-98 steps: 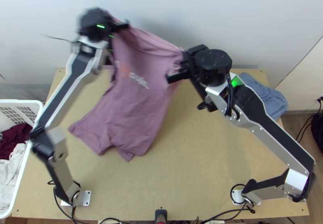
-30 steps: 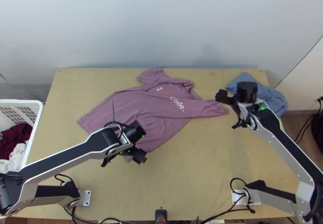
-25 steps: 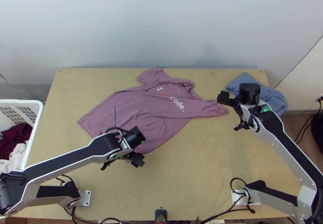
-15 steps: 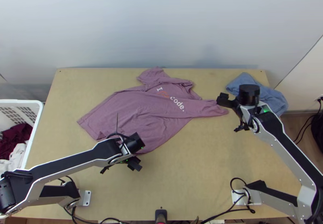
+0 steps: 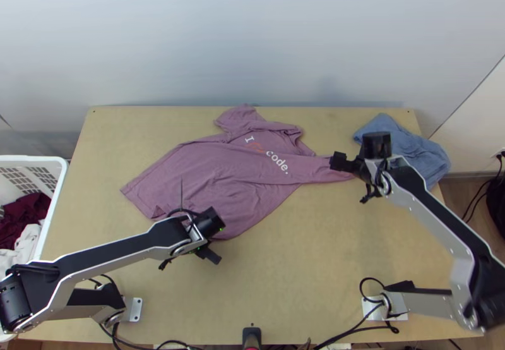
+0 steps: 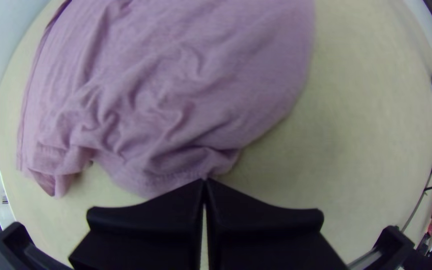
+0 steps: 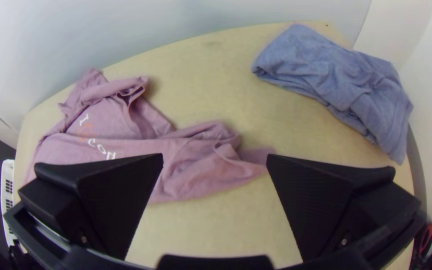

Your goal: Fold the t-shirt

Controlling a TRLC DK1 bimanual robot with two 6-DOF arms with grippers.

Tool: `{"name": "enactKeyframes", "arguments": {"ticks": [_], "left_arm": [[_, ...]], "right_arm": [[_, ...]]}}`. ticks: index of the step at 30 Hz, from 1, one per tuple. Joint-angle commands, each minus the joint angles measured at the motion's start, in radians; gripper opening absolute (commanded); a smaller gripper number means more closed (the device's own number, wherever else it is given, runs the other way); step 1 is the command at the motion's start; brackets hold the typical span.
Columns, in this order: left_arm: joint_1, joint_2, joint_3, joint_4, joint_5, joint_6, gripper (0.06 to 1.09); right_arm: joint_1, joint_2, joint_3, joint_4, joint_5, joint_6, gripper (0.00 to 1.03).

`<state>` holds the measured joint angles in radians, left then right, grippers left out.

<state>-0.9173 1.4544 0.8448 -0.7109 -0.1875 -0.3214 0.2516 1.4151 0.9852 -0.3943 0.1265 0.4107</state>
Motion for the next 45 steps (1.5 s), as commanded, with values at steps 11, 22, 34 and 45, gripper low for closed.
{"name": "enactKeyframes", "arguments": {"ticks": [11,22,34,45], "left_arm": [[0.199,-0.069,0.102,-0.045,-0.017,0.042,0.1],[0.248,-0.083,0.128,-0.07,-0.018,0.041,0.1],[0.336,-0.103,0.194,-0.093,-0.02,0.051,0.1],[0.38,-0.134,0.208,-0.108,-0.02,0.07,0.1]], "right_arm": [[-0.153,0.331,0.093,0.038,-0.087,-0.161,0.96],[-0.147,0.357,0.089,0.034,-0.088,-0.177,0.36],[-0.161,0.28,0.079,-0.034,-0.1,-0.188,0.03],[-0.161,0.216,0.063,-0.092,-0.1,-0.187,0.66]]}}
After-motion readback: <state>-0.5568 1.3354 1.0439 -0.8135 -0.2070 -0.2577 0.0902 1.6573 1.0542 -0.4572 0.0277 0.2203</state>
